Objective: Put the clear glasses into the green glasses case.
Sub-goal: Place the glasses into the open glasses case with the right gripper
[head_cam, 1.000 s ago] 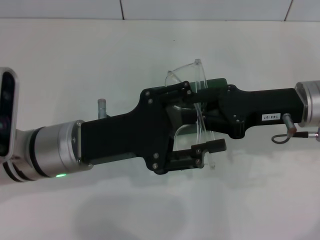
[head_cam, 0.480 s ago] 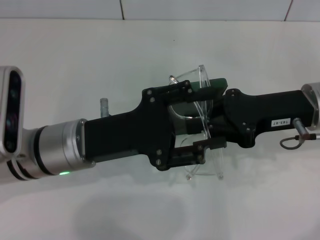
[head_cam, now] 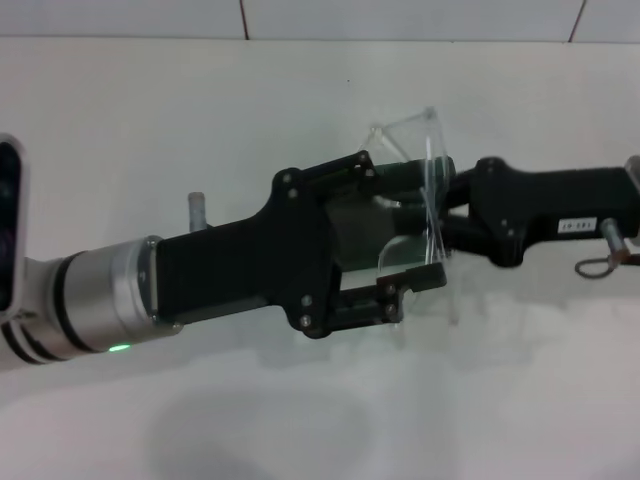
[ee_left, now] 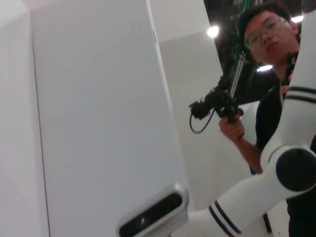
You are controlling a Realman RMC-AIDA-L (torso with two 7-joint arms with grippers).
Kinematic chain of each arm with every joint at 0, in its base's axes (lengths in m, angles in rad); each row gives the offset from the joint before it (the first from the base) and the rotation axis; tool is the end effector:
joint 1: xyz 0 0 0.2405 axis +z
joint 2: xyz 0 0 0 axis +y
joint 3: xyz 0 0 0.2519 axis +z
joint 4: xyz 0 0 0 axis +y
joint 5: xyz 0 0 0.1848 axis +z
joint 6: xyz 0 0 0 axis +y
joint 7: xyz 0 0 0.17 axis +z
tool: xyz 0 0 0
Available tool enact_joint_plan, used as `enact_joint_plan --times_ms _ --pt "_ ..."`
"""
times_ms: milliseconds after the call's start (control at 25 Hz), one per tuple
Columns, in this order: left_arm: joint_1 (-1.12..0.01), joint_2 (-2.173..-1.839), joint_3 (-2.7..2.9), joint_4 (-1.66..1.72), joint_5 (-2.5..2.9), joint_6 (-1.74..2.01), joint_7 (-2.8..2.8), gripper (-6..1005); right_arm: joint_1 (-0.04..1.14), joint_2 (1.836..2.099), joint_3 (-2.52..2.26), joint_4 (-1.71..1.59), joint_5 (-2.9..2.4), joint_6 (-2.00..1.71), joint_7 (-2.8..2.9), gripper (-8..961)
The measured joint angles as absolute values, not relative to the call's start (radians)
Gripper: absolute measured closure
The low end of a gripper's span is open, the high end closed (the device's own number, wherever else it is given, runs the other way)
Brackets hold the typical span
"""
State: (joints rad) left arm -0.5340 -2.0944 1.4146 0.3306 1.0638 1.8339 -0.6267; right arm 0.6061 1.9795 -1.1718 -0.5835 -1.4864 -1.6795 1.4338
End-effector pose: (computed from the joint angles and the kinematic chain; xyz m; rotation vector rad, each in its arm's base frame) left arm -0.1425 0.2491 -0.0455 -2.5675 0.2385 -1.5232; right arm 0.1596 0.3063 -0.0171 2.8852 -0.4340 -1.0239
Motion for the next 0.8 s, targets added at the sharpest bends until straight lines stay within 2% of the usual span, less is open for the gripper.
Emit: enact_joint_plan --times_ms 240,400,600,800 --pt "-0.496 -2.091 1.413 0.333 1.027 1.869 -0.604 307 0.591 1.977 -1.126 -0.628 -1.501 -1.619 1.421 822" --pt "-0.452 -2.082 1.411 0.334 0.974 1.876 -0.59 308 0.579 1.98 -1.126 -0.84 -1.634 -1.596 1.47 820" --pt "-0.393 -2.065 1.386 0.328 0.904 1.875 -0.587 308 0.597 2.018 -1.196 -1.221 -1.963 -1.559 1.67 818" --pt "-0.33 -2.071 1.274 0.321 0.901 1.871 -0.589 309 0.667 2.018 -1.366 -1.33 -2.131 -1.489 1.759 815"
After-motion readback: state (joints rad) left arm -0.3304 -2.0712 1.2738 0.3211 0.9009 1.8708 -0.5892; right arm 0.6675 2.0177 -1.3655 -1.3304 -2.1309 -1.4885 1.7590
